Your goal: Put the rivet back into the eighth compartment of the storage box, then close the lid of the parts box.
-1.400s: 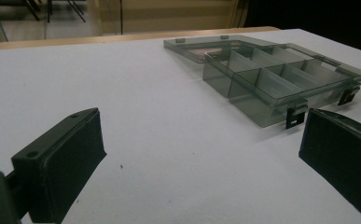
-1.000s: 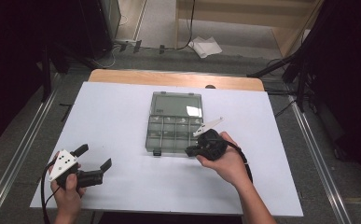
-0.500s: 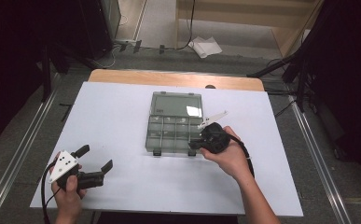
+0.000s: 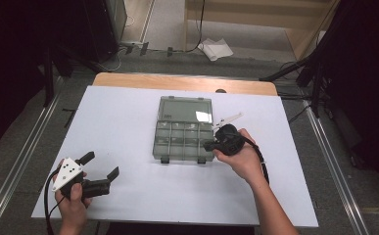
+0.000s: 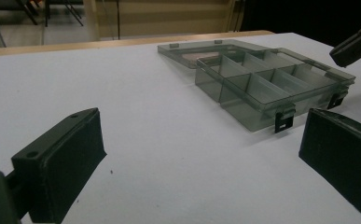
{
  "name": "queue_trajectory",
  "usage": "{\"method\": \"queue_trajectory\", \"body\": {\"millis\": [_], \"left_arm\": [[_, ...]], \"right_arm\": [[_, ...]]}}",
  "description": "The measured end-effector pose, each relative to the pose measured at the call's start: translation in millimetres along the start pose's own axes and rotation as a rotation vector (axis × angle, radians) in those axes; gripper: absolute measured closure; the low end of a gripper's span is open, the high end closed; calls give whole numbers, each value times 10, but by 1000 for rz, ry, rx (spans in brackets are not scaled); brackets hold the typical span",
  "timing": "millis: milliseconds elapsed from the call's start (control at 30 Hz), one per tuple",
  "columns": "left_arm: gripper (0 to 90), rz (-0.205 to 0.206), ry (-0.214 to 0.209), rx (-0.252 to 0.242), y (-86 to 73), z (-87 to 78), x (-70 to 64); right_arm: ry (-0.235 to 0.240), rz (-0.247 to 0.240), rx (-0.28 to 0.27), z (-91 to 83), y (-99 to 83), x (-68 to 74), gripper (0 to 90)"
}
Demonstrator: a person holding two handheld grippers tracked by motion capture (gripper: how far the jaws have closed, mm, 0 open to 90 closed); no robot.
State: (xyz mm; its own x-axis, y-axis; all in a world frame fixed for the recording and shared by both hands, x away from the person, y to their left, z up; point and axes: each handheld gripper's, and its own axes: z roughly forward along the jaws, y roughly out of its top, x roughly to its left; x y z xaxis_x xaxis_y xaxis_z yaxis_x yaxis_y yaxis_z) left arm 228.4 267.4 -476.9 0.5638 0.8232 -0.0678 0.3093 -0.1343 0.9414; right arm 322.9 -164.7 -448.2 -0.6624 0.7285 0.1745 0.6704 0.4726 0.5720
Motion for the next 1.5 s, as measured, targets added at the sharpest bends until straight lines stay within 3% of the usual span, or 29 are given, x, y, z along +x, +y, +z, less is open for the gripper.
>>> {"method": "queue_trajectory", "body": {"millis": [100, 300, 500, 600, 967, 1167, 1500], "left_arm": [[0, 2, -3, 1, -1, 10, -2], [0, -1, -7, 0, -1, 34, -13], [0, -4, -25, 8, 10, 73, -24], [0, -4, -27, 7, 28, 93, -37], [0, 7, -44, 16, 118, 209, -90], [0, 17, -61, 39, 157, 308, -107], [0, 15, -92, 52, 249, 484, -135]], "right_arm": [[-15, 3, -3, 36, 9, -25, 819], [-13, 22, -33, 8, 28, -70, 623], [-18, 54, -50, 7, 11, -97, 146], [-15, 79, -53, 28, 2, -107, 2], [-22, 100, -86, -22, -44, -102, 0], [12, 100, -103, -43, -48, -122, 11], [-17, 97, -111, -98, -68, -125, 31]]}}
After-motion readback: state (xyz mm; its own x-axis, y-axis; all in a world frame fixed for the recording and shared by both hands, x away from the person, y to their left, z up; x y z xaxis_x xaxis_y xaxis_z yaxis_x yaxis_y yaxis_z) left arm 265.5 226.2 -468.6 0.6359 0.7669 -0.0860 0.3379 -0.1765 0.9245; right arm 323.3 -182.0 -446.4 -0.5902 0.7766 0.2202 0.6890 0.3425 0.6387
